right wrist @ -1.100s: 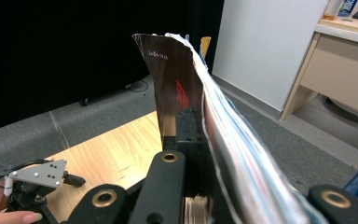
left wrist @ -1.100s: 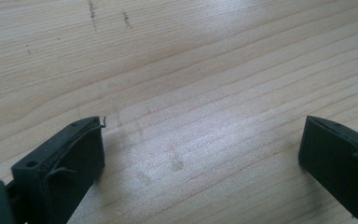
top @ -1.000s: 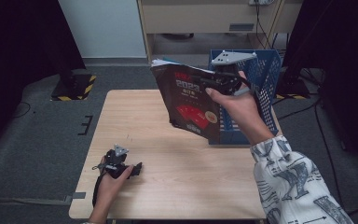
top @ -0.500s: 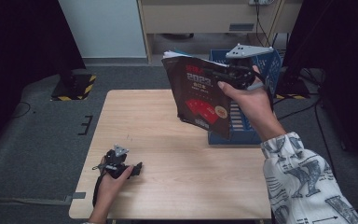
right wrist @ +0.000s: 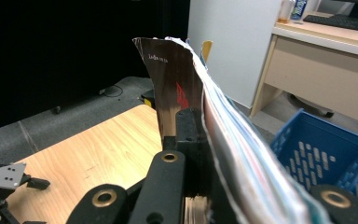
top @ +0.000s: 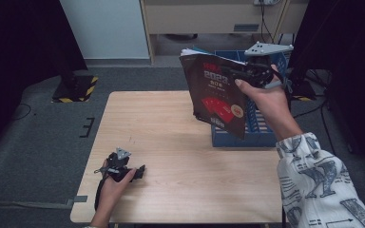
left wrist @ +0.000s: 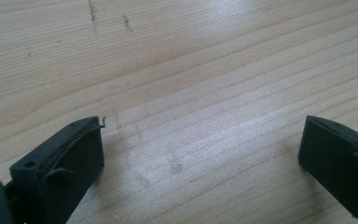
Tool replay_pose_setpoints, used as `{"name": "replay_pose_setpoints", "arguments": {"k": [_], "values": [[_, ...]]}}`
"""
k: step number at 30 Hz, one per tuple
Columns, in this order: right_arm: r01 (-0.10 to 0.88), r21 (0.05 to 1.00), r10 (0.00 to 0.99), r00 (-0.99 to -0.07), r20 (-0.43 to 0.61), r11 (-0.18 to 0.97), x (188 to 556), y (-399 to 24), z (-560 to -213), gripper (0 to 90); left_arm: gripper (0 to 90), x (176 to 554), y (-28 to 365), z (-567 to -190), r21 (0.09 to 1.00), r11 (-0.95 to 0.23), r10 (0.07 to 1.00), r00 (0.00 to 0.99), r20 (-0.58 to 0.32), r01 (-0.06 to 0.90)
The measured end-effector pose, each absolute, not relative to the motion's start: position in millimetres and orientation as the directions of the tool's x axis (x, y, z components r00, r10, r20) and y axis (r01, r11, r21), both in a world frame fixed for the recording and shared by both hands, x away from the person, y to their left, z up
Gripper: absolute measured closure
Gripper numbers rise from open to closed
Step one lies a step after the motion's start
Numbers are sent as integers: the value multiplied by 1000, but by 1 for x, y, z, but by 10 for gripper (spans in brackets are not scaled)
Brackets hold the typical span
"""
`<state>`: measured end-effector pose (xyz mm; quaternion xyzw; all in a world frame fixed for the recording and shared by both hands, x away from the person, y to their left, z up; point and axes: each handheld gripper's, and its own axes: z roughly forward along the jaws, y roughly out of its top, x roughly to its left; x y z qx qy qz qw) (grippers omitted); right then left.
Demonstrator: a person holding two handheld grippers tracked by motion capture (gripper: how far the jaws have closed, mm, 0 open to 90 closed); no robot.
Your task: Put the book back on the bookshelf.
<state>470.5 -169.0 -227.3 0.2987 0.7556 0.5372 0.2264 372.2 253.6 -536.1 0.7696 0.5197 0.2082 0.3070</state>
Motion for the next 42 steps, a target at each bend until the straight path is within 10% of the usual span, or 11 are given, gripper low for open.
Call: {"name": "replay_pose_setpoints", "arguments": {"k": [42], "values": [[256,953,823,-568,15,159,475,-252,-229,870,0,372,254,-537,693,-271,928,373,4,668]]}}
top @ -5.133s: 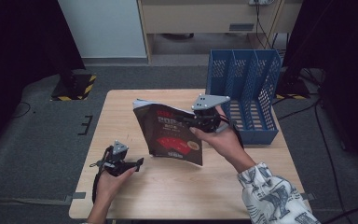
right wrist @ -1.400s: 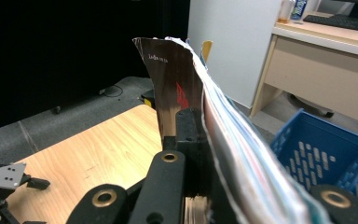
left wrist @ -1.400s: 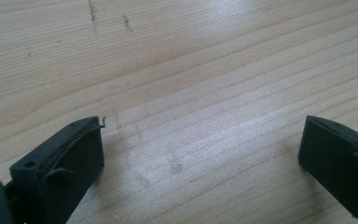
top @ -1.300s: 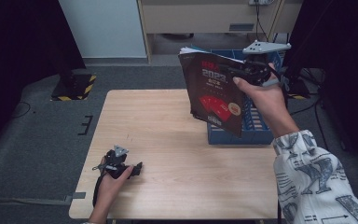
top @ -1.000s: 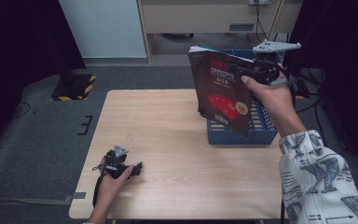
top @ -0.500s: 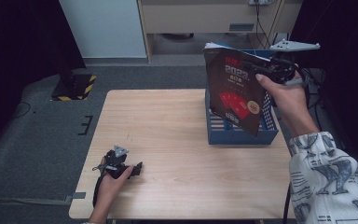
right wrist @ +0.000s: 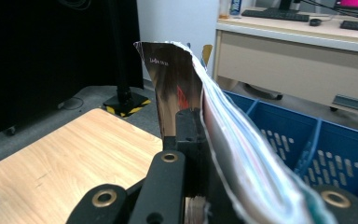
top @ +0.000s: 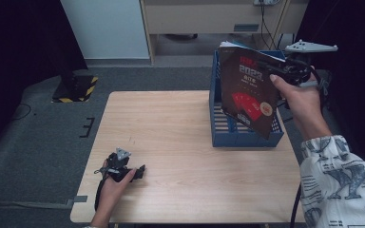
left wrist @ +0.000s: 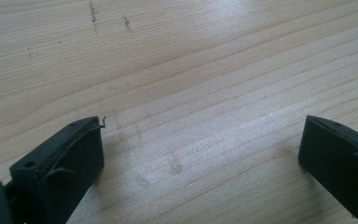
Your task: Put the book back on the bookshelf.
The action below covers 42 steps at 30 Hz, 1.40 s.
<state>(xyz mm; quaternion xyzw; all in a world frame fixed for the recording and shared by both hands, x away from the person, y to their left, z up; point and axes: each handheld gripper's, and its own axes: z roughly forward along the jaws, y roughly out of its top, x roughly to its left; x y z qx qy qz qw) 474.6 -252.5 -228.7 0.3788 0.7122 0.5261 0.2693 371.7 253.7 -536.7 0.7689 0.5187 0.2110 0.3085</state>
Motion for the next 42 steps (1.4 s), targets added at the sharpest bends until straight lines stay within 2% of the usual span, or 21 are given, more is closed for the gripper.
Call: {"name": "replay_pose_setpoints", "arguments": {"k": [17,31,42], "values": [[271,954,857,-514,32,127,471,-280,-231,870,0,371,254,-537,695,-269,929,371,3,667],[288,952,910,-414,27,103,469,-300,-228,869,0,371,254,-537,695,-268,929,371,2,667],[297,950,927,-374,21,98,466,-317,-225,870,0,371,254,-537,695,-268,929,371,2,667]]}}
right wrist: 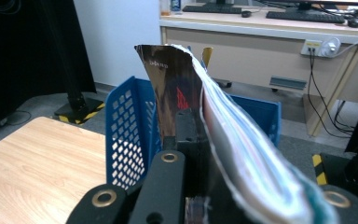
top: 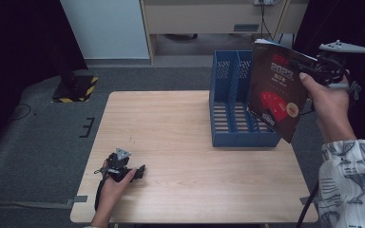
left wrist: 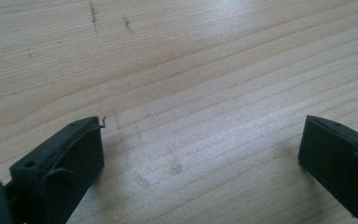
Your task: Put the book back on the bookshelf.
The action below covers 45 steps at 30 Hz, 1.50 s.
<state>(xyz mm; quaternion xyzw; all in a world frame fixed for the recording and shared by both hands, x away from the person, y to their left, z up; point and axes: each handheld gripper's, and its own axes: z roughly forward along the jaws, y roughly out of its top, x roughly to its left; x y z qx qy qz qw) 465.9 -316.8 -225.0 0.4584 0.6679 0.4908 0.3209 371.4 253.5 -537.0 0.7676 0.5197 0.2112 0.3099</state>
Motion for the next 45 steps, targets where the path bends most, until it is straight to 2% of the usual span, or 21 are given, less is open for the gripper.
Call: {"name": "replay_pose_setpoints", "arguments": {"k": [12,45], "values": [[318,944,954,-299,11,89,468,-334,-226,869,0,372,253,-537,695,-268,929,371,2,667],[354,934,975,-222,34,48,487,-339,-242,869,0,371,253,-537,698,-267,929,371,2,665]]}}
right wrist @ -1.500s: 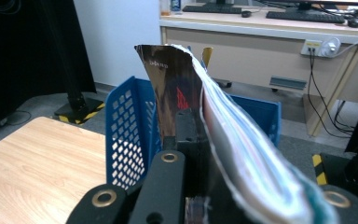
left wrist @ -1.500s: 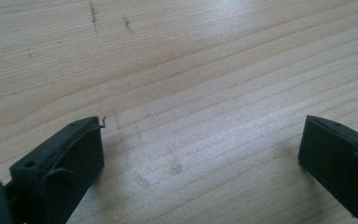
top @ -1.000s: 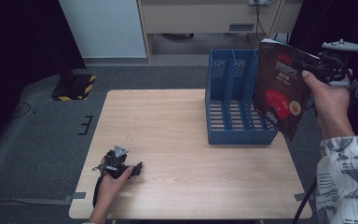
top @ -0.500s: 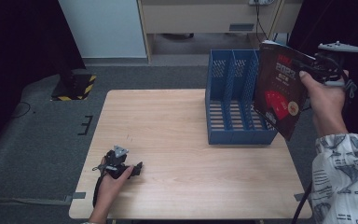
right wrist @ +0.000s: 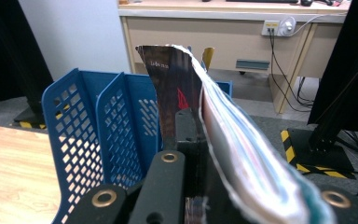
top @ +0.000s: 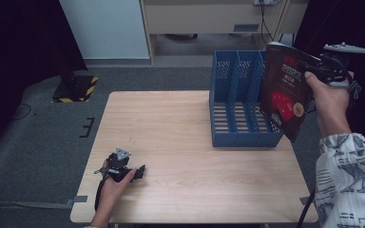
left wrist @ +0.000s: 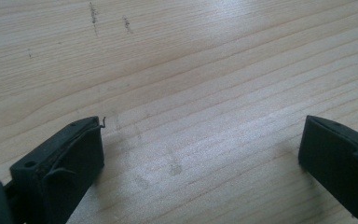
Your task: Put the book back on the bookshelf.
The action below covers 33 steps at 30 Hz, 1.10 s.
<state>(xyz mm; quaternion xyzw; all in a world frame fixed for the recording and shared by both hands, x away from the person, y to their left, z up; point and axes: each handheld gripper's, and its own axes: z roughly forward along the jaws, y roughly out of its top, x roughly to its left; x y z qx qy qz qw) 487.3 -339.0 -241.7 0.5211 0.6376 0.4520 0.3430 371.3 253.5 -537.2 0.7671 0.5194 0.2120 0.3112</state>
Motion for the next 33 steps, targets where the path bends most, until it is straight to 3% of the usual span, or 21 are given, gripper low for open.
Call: {"name": "replay_pose_setpoints", "arguments": {"k": [33], "values": [[310,951,982,-174,76,-19,523,-334,-251,870,0,371,253,-537,696,-271,927,374,4,664]]}}
